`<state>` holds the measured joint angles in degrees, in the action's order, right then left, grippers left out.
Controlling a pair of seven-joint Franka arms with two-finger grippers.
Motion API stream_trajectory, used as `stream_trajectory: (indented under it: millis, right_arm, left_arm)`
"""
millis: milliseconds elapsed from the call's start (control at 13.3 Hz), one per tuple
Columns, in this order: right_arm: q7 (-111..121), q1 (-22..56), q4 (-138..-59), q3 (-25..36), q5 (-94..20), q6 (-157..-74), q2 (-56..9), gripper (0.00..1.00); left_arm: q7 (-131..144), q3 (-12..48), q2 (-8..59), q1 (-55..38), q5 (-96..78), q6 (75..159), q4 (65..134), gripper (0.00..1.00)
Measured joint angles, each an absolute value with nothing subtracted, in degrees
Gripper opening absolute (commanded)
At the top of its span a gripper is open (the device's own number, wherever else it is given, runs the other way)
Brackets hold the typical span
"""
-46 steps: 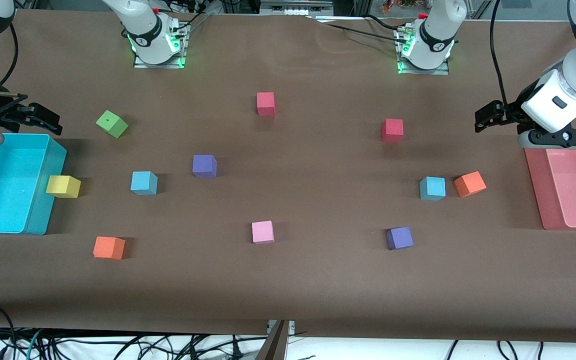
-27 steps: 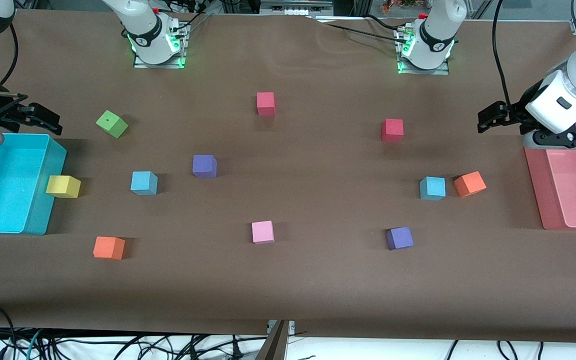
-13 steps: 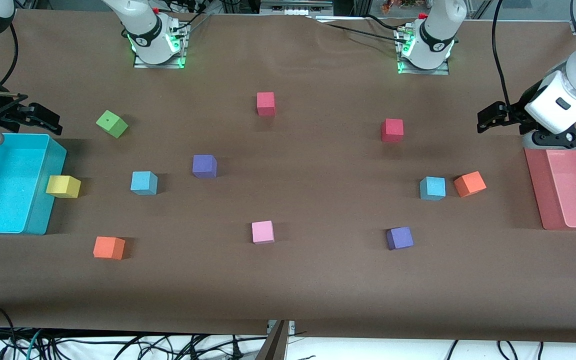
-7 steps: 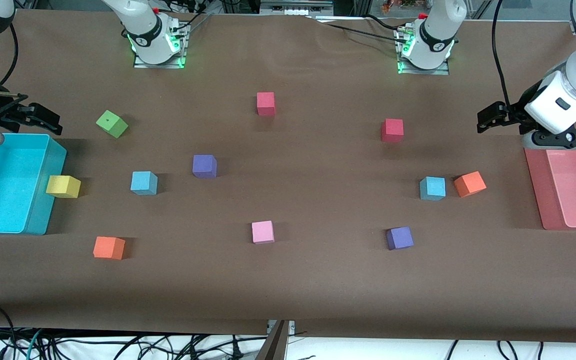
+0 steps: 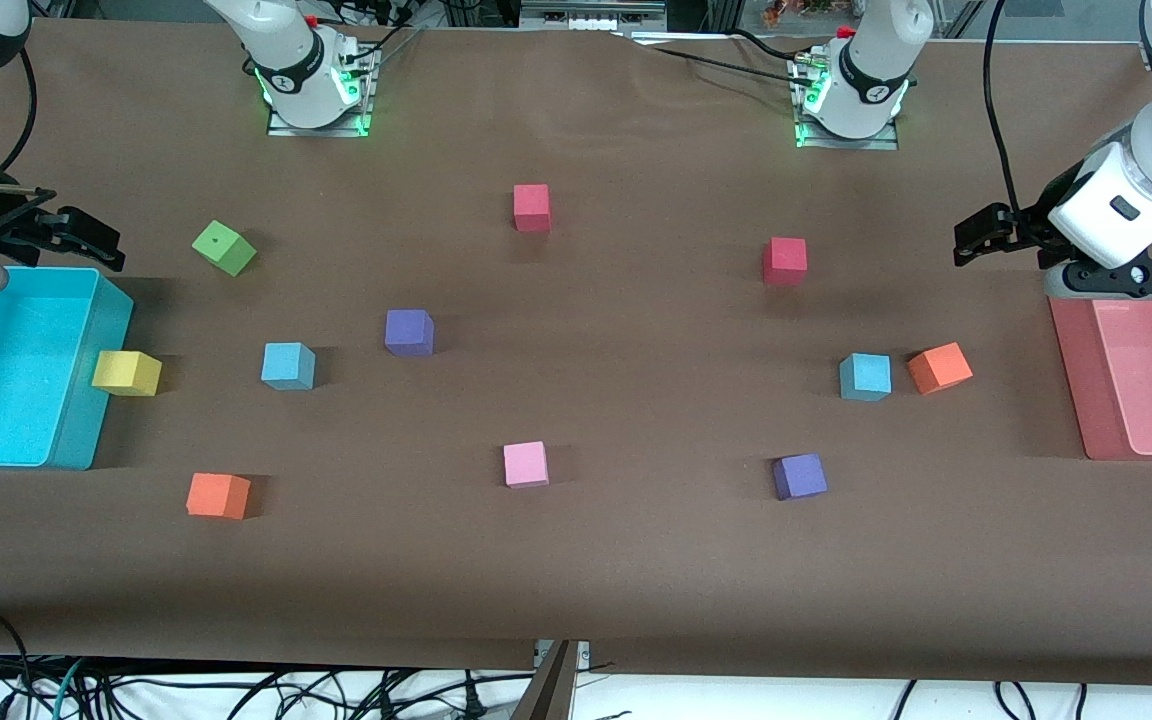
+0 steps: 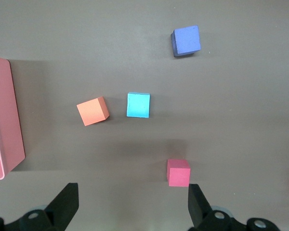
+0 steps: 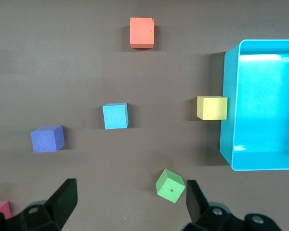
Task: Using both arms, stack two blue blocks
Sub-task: 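Reach the right gripper down to the light-blue cube beside the teal bin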
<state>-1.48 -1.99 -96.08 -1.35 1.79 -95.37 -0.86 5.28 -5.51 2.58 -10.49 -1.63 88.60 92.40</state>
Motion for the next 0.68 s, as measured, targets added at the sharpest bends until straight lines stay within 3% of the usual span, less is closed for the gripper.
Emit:
stream_trajectory:
  millis: [301, 676]
  right_arm:
    - [1.6, -1.8, -96.7, -1.6, 1.8, -95.5, -4.0, 1.00]
    - [1.4, 2.1, -97.1, -2.1, 1.7, -100.1, -14.3, 1.00]
  left_arm:
    - [5.3, -5.5, 2.6, -10.5, -1.6, 88.6, 92.4, 1.00]
    - [5.3, -5.6, 2.6, -10.5, -1.6, 88.8, 92.7, 1.00]
